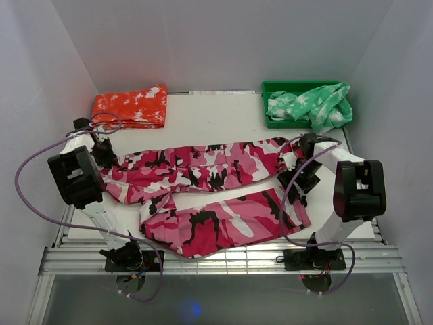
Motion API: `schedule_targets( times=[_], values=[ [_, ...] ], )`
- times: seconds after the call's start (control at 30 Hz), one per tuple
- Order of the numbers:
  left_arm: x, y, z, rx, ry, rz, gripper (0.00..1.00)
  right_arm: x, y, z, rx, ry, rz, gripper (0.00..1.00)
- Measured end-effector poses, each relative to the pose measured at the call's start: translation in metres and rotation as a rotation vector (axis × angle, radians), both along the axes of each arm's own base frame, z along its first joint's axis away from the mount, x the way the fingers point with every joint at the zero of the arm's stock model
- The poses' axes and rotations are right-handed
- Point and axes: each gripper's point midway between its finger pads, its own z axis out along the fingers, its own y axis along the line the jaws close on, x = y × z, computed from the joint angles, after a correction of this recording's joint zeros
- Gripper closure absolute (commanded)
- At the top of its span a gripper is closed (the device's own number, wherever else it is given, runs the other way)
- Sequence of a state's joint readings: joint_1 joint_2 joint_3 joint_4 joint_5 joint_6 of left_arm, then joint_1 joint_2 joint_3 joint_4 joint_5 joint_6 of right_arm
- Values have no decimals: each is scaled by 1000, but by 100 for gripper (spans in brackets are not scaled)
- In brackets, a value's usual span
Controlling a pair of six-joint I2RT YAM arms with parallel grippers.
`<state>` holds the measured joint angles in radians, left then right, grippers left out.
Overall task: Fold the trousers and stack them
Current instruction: Flatten the trousers out
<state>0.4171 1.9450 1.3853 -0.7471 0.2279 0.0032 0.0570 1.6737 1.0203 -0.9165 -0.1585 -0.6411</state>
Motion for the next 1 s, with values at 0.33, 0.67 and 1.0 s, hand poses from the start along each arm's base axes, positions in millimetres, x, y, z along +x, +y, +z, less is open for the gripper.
schedule_targets(
  times=[0.33,0.67,1.0],
  values=[
    [-1,-1,-3,-5,0,19,100,-4,35,-11,66,34,-42,92],
    [-8,6,-4,3,21,40,100,10,-114,0,-98,-39,-293,92],
    [-15,8,-4,-15,43,40,95,17,-191,33,-162,-6,-235,2]
  ],
)
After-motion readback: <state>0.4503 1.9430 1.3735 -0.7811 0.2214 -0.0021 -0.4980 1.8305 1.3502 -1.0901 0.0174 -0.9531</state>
